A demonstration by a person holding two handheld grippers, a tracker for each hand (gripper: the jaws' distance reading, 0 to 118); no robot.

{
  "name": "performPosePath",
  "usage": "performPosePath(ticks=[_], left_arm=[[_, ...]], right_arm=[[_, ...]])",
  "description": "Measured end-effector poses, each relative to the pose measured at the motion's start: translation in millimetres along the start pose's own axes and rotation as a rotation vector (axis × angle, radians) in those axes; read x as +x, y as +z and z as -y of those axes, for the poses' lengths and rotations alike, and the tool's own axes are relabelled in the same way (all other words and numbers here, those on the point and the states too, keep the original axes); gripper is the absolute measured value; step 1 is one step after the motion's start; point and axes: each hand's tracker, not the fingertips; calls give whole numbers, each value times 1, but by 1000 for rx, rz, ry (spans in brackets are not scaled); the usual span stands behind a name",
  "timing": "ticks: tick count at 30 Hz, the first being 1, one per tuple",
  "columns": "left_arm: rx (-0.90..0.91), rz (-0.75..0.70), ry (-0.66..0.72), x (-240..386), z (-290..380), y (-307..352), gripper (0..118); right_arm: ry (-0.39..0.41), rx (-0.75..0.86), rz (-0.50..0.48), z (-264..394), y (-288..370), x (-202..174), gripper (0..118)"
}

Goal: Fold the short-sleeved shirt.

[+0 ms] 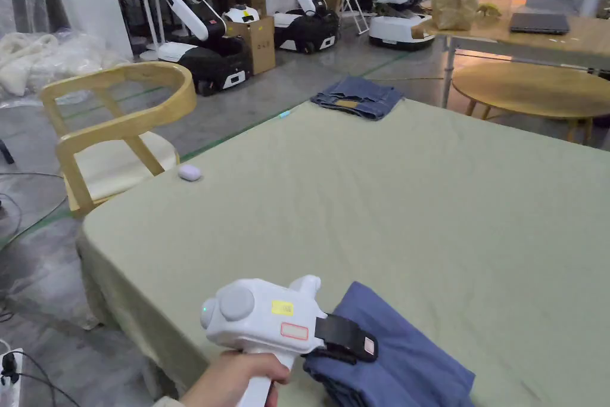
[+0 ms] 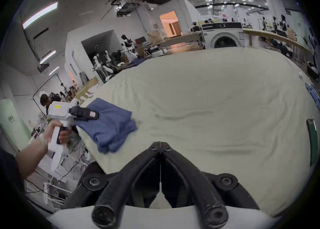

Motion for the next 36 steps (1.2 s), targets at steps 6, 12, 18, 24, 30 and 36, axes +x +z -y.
performPosePath(ticks=[6, 12, 18, 24, 30, 36], left_arm=[[51, -150, 3, -84, -91, 58, 26], [-1, -223, 46, -113, -102, 51, 60], [167, -196, 98, -122, -109, 105, 105], [338, -240, 293, -117, -91, 152, 0], [316, -405, 124, -65, -83, 136, 0], [499, -544, -365, 110, -52, 74, 0]], right_arm=[[40, -38, 5, 1, -21, -19, 0], [37, -62, 22, 0, -35, -25, 0], [42, -51, 17, -6, -35, -28, 0], [39, -16, 0, -9, -24, -28, 0], [62, 38, 44, -20, 3, -17, 0], [125, 179, 240, -86, 37, 19, 0]])
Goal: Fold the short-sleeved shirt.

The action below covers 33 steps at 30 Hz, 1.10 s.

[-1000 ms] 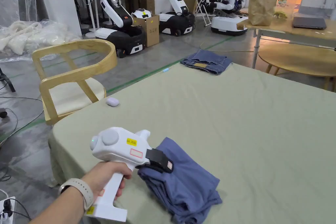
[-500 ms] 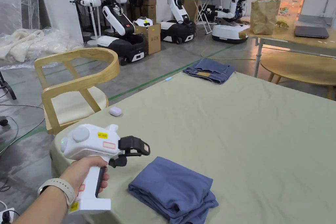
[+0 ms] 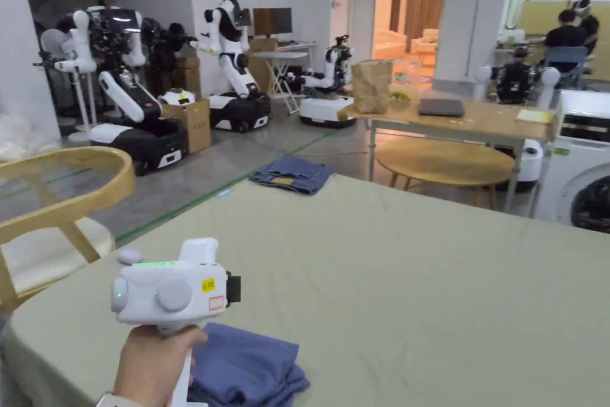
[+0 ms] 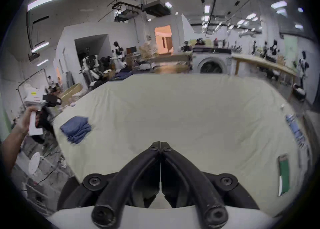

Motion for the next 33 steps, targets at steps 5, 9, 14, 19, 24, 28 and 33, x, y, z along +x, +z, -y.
performPosePath(ticks=[5, 9, 14, 19, 24, 28, 33], left_arm=[[281, 134, -116, 159, -14, 59, 0], [369, 216, -217, 254, -27, 89, 0], [433, 248, -238, 318, -33, 116, 0], [450, 257, -322, 346, -35, 125, 0], [450, 262, -323, 348, -30, 123, 0], [444, 266, -321, 346, -27, 119, 41], [436, 285, -313, 343, -27, 116, 106]], right_arm=[[51, 191, 172, -74, 29, 33, 0], [59, 311, 280, -111, 51, 46, 0], [57, 383, 344, -122, 82, 50, 0], [82, 396, 305, -128, 92, 46, 0], [47, 398, 271, -126, 87, 52, 0], [37, 409, 257, -126, 85, 53, 49], [39, 412, 243, -126, 80, 51, 107]])
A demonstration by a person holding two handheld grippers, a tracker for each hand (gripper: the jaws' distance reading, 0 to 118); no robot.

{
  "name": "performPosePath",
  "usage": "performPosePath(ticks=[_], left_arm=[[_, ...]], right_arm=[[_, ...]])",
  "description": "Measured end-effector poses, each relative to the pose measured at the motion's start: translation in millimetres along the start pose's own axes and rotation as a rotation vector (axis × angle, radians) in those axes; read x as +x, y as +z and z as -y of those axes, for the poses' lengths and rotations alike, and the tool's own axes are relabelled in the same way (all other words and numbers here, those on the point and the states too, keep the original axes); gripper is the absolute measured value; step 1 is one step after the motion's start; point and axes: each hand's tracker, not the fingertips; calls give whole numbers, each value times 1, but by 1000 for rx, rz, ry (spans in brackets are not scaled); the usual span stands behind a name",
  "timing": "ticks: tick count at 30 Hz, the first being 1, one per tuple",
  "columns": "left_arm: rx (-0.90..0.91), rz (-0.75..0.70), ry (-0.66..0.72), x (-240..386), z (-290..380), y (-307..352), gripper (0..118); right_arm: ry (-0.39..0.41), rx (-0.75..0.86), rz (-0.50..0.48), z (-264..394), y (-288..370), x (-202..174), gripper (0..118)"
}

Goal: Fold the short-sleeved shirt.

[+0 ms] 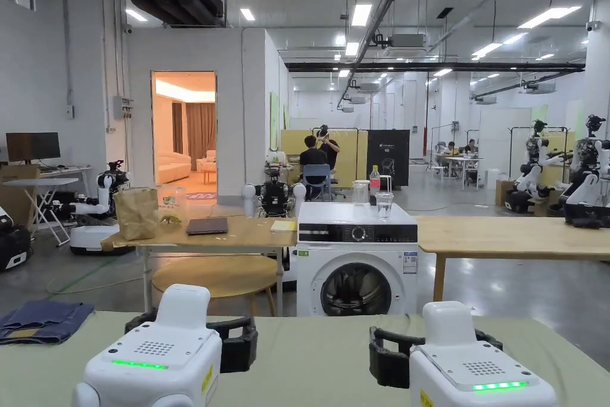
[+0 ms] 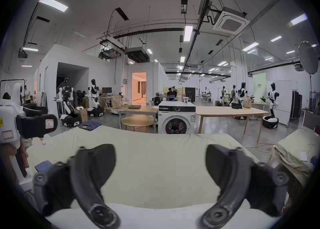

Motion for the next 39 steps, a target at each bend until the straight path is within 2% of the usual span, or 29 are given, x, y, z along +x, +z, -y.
performPosePath(ticks=[1, 2, 5, 10, 14, 24, 26, 33, 39], left_arm=[[10, -2, -3, -1, 0, 1, 114], [23, -3, -2, -2, -1, 3, 115], [12, 2, 11, -6, -4, 2, 115], [14, 4, 22, -9, -6, 6, 115], [14, 7, 36, -12, -6, 7, 115], [9, 7, 43, -13, -3, 11, 115], [6, 9, 46, -14, -2, 11, 115], [6, 3, 48, -14, 0, 10, 115], [2, 0, 50, -12, 2, 10, 115]], right_arm=[[3, 11, 0, 1, 1, 0, 110], [8, 20, 5, 1, 1, -1, 110], [30, -6, 26, 0, -1, -5, 111], [-4, -38, -52, -2, 2, -6, 111], [-54, -59, 34, -7, 7, -12, 111], [-50, -46, 84, -12, 14, -14, 111], [-72, -36, 104, -11, 12, -11, 111], [-70, -39, 111, -12, 13, -8, 111], [-80, -18, 65, -15, 16, -6, 111]])
